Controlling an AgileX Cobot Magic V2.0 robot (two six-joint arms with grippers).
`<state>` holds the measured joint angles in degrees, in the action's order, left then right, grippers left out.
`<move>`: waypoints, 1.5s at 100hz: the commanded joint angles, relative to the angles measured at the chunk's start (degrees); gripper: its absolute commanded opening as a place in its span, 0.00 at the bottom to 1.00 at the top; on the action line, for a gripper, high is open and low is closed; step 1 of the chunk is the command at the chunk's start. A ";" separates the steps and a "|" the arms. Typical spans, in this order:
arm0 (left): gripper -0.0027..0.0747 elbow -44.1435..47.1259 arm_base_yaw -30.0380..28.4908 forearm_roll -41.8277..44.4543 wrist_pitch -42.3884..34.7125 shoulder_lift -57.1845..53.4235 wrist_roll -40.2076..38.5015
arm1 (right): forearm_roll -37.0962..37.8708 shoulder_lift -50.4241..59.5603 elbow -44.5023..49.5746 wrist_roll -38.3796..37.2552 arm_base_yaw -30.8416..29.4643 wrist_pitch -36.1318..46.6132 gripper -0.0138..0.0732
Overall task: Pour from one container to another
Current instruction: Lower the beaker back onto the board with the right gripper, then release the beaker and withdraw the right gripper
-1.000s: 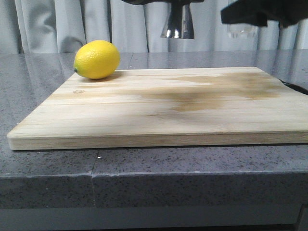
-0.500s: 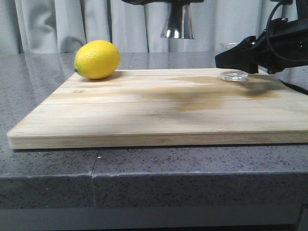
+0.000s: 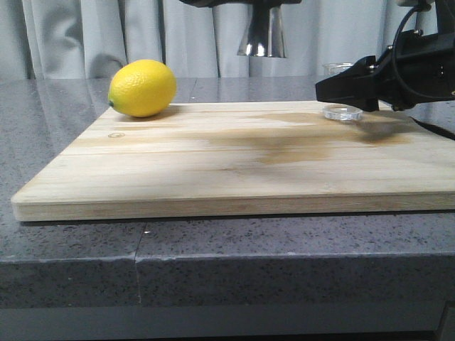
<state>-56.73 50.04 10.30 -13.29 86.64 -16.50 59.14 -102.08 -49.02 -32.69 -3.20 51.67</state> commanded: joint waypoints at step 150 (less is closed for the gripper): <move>0.01 5.34 -9.46 2.99 -26.86 5.96 0.21 | -8.63 32.19 -9.29 1.50 -0.20 18.31 0.83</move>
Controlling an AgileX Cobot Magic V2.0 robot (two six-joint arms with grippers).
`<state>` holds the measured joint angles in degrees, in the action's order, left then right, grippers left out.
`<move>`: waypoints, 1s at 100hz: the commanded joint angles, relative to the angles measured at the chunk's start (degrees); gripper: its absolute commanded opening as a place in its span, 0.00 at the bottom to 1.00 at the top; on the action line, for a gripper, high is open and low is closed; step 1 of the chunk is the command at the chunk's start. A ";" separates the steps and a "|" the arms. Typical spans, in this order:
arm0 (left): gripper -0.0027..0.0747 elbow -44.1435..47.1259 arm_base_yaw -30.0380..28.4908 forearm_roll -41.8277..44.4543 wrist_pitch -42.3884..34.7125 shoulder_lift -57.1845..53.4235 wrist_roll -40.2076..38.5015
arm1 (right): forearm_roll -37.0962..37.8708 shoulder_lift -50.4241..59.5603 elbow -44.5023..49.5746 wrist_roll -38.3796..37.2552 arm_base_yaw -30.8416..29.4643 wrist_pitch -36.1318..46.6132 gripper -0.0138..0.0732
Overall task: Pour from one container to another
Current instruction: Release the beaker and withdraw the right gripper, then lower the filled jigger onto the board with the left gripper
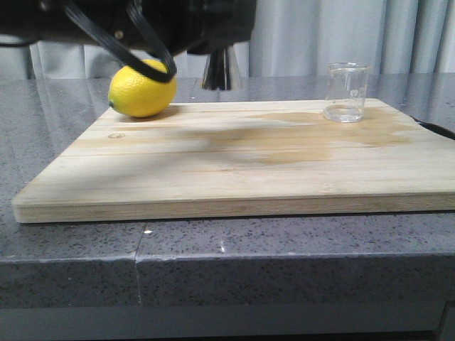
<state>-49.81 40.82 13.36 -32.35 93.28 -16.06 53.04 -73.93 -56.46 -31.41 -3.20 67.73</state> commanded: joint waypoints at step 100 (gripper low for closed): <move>0.01 3.50 -0.24 2.13 -21.35 6.26 -0.32 | -2.35 6.75 -1.85 0.14 -0.20 -2.49 0.83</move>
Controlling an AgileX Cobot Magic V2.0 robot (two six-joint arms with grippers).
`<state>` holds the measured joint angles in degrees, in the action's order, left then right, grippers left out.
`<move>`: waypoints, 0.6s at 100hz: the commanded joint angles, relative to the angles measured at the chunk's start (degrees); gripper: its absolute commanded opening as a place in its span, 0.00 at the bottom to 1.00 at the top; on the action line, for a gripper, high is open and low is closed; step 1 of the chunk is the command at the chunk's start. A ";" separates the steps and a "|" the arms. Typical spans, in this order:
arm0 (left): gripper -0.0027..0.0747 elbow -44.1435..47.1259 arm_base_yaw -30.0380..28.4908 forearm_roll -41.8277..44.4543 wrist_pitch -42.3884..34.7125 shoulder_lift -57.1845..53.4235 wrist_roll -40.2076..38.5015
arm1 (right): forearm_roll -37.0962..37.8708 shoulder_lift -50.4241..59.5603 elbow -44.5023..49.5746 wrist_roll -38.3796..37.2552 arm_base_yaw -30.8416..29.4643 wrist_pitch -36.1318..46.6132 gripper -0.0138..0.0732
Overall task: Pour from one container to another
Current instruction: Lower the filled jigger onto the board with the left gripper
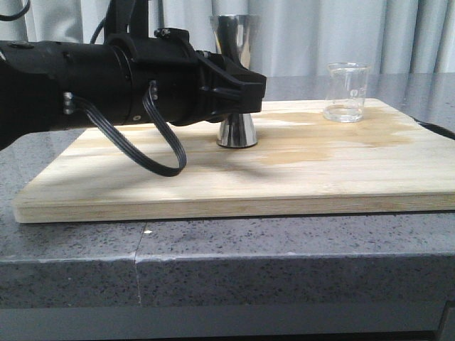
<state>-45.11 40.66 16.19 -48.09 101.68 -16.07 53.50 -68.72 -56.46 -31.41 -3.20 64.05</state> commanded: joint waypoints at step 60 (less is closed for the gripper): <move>0.01 -1.10 -0.08 -0.70 -2.62 -2.14 -0.32 | -2.80 1.54 -1.85 0.14 -0.20 1.19 0.83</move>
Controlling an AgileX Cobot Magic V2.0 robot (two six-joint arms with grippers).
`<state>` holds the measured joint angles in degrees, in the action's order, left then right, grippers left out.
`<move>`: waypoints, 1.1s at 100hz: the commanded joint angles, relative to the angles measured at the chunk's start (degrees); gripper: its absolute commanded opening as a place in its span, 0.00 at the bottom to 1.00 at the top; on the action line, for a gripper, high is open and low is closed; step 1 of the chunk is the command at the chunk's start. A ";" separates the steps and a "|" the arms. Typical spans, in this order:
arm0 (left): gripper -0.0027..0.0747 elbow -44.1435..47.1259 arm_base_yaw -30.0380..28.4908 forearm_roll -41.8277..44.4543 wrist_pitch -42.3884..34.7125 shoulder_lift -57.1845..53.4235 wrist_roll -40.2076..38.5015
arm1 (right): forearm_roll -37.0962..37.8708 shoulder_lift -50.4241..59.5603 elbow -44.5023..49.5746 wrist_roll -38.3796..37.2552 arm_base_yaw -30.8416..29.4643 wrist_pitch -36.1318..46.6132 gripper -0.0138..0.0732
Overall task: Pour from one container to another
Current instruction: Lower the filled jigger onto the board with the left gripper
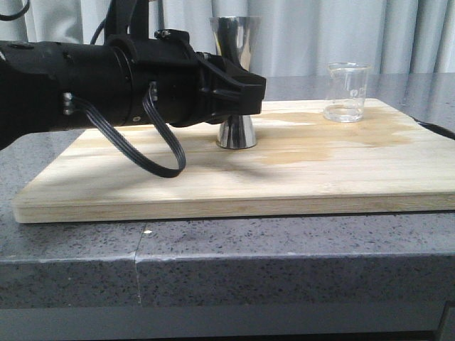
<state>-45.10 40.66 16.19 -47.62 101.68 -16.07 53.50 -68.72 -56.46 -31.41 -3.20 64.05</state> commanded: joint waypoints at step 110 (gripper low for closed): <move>0.58 -0.97 -0.08 -0.54 -2.96 -2.14 -0.32 | -2.91 1.54 -1.85 0.14 -0.20 1.19 0.83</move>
<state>-45.10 40.66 16.31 -46.56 101.68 -16.07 53.50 -68.72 -56.46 -31.41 -3.20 64.05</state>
